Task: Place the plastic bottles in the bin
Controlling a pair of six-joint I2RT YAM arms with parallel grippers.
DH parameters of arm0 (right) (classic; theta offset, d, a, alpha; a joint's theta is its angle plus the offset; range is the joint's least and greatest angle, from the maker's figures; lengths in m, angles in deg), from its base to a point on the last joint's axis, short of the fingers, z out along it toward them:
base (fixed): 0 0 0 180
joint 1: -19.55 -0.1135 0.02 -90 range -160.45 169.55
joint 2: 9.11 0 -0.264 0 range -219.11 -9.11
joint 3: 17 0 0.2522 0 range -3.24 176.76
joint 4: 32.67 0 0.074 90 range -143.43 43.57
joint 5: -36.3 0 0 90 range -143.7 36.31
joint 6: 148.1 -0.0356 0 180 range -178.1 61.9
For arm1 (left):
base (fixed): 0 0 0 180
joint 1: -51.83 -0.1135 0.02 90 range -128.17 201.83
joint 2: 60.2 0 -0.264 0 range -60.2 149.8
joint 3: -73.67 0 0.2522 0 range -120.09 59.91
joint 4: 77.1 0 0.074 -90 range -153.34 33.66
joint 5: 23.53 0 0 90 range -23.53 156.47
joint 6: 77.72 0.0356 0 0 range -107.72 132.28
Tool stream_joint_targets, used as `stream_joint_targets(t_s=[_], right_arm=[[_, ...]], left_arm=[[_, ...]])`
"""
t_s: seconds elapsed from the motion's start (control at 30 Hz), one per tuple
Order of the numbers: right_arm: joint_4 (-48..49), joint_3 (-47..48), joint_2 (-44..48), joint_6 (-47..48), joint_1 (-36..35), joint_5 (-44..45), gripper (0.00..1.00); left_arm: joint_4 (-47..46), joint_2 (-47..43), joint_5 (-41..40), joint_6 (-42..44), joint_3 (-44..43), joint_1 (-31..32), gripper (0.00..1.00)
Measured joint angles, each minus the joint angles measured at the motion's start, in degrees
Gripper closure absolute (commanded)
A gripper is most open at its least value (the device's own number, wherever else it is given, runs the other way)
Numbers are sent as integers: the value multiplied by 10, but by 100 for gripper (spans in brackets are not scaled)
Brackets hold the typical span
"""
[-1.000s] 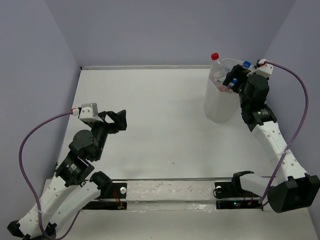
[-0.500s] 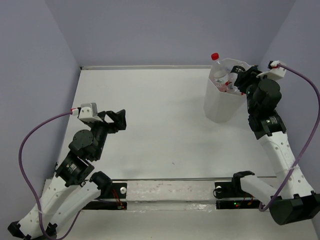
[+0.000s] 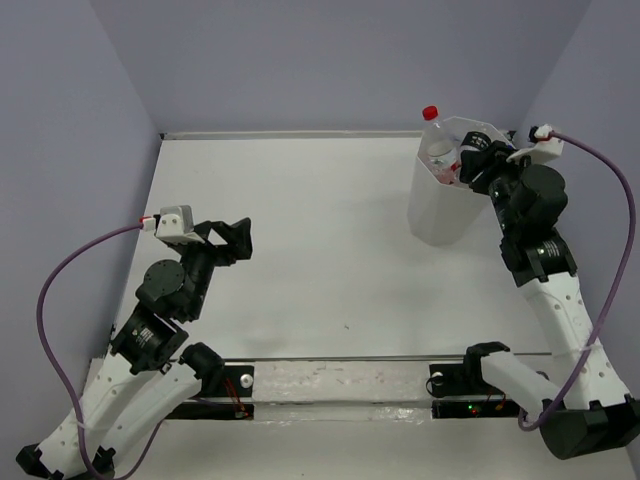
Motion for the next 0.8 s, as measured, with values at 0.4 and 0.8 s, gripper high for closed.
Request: stream_joint_targets(t_s=[0.4,0.8], right_arm=[[-11,20,253,-35,0,-150,0],[-25,-25,381,-37,0,-157,0]], left_arm=[[-52,-25,82,-4,-80,0,1],[-116,-27,121,-12,-108,0,1]])
